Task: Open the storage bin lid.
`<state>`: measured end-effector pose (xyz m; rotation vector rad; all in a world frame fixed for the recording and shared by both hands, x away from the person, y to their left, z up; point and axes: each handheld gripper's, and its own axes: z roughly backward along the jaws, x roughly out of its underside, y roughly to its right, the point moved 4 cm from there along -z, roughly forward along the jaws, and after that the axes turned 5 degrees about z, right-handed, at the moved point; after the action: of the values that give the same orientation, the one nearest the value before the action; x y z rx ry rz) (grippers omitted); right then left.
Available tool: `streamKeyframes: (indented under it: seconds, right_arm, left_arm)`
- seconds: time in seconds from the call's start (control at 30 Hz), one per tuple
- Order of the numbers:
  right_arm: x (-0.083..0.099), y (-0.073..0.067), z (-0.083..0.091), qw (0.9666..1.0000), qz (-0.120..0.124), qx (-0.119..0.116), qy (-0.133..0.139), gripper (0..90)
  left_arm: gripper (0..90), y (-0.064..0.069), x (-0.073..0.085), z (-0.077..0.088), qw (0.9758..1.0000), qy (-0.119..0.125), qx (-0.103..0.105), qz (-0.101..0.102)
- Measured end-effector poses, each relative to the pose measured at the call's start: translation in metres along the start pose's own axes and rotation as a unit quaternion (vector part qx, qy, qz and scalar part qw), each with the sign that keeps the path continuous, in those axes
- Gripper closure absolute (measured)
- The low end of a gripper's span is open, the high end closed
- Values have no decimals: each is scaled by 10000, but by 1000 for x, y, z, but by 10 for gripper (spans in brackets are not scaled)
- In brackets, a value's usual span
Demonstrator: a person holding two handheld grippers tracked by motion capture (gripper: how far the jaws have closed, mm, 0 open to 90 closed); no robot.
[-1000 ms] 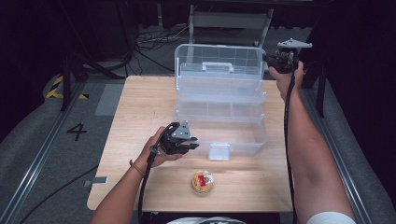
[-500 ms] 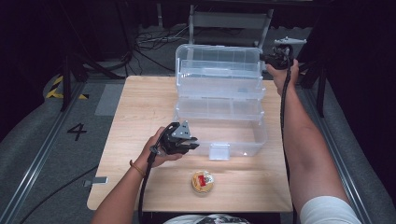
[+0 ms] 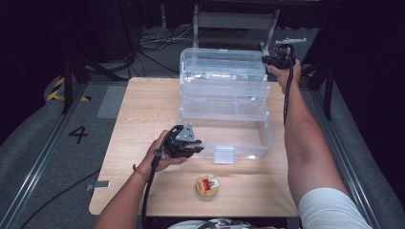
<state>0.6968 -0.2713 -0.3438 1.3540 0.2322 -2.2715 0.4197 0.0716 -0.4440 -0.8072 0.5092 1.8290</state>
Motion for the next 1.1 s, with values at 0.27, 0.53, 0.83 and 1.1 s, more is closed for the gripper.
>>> streamKeyframes:
  seconds: [0.27, 0.53, 0.83, 1.1]
  right_arm:
    - [4, 2, -10, 9999, -21, 56, -139, 836]
    - [8, 5, -17, 9994, 79, 28, -340, 883]
    - [14, -2, -26, 9969, 237, -107, -747, 900]
    - [13, -2, -17, 9972, 191, -150, -708, 900]
  left_arm:
    - [728, 0, 0, 0, 10000, -4, -7, -12]
    - [725, 0, 0, 0, 10000, -41, -36, -11]
    - [726, -4, 3, 1, 10000, 33, 59, 19]
    - [721, -4, 3, 1, 10000, -13, 16, -5]
